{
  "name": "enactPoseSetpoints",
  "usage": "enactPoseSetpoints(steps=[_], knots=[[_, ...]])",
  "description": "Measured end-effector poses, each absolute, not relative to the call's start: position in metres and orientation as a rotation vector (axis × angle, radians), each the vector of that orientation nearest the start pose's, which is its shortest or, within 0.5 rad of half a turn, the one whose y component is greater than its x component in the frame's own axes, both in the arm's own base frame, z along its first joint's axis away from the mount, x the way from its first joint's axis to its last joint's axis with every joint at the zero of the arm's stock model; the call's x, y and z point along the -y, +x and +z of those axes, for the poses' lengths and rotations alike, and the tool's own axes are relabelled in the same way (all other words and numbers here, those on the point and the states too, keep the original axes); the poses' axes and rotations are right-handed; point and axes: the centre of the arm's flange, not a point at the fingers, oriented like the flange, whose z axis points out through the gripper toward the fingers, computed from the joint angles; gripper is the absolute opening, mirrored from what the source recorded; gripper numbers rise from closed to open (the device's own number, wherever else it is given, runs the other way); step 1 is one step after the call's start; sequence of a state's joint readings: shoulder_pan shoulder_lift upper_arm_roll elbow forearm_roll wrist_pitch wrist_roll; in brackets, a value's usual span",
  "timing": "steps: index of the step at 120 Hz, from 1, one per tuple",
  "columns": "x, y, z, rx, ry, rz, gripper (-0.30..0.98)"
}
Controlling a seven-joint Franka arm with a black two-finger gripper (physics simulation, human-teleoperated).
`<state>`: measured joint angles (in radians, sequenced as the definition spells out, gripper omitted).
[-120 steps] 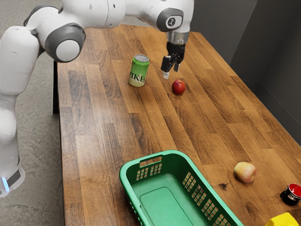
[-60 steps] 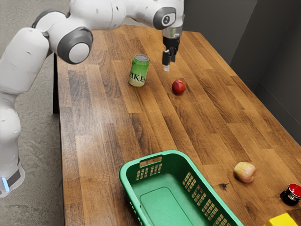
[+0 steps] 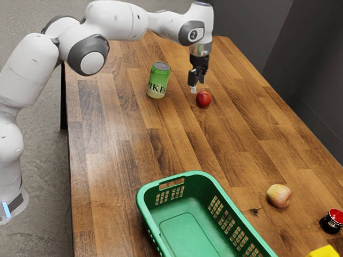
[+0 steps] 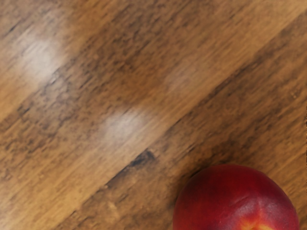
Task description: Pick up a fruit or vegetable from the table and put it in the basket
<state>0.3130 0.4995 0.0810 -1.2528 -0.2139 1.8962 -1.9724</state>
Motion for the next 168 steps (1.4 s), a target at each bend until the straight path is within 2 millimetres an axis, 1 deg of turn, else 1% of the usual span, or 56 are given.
enactPoseSetpoints(steps=[17, 23, 45, 55, 65, 76, 83, 98, 121, 145, 158, 168], knots=[[-0.270, 0.667, 0.488, -2.733, 1.052, -0.013, 0.69], [-0.274, 0.666, 0.485, -2.734, 1.061, -0.012, 0.69], [-0.276, 0.674, 0.474, -2.710, 1.108, 0.006, 0.69], [-0.277, 0.677, 0.481, -2.686, 1.119, 0.040, 0.69], [-0.278, 0.679, 0.483, -2.669, 1.130, 0.060, 0.69], [-0.278, 0.681, 0.483, -2.658, 1.142, 0.071, 0.69], [-0.277, 0.683, 0.479, -2.655, 1.151, 0.069, 0.69], [-0.265, 0.691, 0.471, -2.630, 1.185, 0.061, 0.69], [-0.258, 0.697, 0.469, -2.601, 1.209, 0.075, 0.69], [-0.258, 0.699, 0.465, -2.588, 1.219, 0.086, 0.69], [-0.255, 0.703, 0.455, -2.587, 1.231, 0.072, 0.69], [-0.255, 0.703, 0.452, -2.586, 1.233, 0.068, 0.69]])
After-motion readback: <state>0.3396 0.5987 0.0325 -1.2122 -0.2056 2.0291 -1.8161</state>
